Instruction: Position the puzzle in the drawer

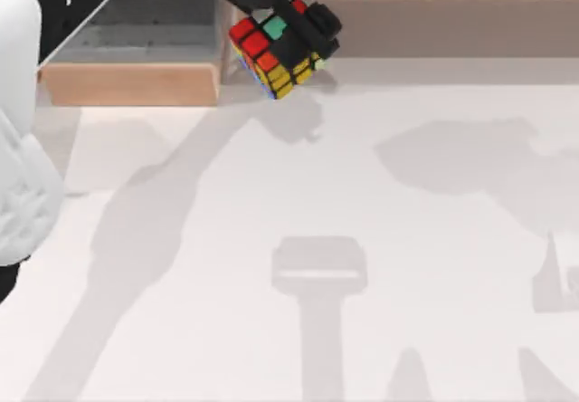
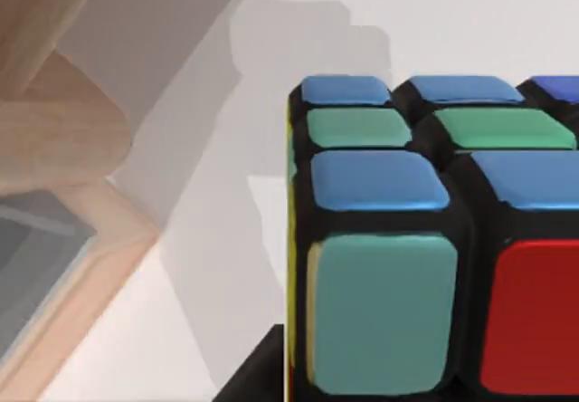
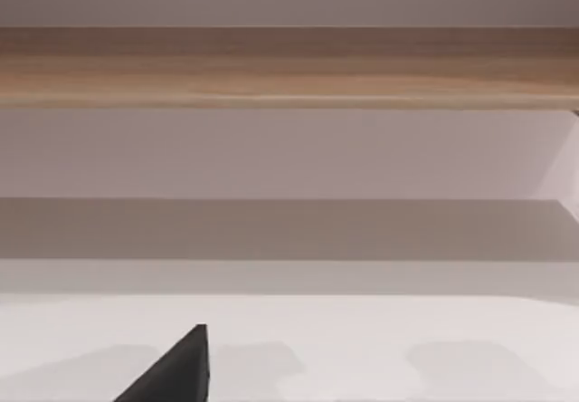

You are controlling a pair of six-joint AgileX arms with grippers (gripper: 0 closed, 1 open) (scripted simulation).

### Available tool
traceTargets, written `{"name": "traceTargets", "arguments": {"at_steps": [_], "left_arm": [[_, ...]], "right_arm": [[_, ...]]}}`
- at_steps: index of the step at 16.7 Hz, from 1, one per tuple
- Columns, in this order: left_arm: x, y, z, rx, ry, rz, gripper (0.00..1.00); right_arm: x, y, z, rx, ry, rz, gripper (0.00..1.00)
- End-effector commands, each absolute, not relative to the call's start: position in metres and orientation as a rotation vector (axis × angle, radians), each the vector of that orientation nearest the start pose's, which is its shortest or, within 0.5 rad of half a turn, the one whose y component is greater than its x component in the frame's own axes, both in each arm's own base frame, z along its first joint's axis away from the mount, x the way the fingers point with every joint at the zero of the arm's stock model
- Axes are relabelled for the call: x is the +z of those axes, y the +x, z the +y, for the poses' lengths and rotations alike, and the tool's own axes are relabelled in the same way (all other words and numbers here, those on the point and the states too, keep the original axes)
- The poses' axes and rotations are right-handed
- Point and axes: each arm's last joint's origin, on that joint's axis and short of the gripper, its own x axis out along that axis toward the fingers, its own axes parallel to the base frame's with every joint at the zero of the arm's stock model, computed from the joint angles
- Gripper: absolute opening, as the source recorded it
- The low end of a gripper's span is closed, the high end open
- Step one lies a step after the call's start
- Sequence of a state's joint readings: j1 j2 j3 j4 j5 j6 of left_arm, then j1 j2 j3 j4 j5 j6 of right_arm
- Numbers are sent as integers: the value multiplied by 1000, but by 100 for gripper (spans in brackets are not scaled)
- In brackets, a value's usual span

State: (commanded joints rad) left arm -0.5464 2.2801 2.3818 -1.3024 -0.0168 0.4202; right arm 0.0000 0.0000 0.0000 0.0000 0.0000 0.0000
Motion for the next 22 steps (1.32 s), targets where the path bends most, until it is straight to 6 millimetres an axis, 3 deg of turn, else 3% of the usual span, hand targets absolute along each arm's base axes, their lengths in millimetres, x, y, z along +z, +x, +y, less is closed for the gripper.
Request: {"name": "traceTargets", "arguments": {"at_steps": [5,9,11,13,15,17,19,22], "left_arm": [[296,452,-87,-425,468,1324,0],[309,457,39,-182,264,1367,0],[302,458,91,-81,184,1366,0],[274,465,131,-23,117,1400,0],[234,473,157,-4,61,1464,0],[203,476,169,-10,22,1527,0],[189,477,173,-18,4,1566,0],[189,477,173,-18,4,1566,0]], "right_arm": [[160,106,-1,0,0,0,100],[160,106,-1,0,0,0,100],[160,106,-1,0,0,0,100],[160,106,-1,0,0,0,100],[160,106,-1,0,0,0,100],[160,106,-1,0,0,0,100],[160,106,-1,0,0,0,100],[160,106,-1,0,0,0,100]]}}
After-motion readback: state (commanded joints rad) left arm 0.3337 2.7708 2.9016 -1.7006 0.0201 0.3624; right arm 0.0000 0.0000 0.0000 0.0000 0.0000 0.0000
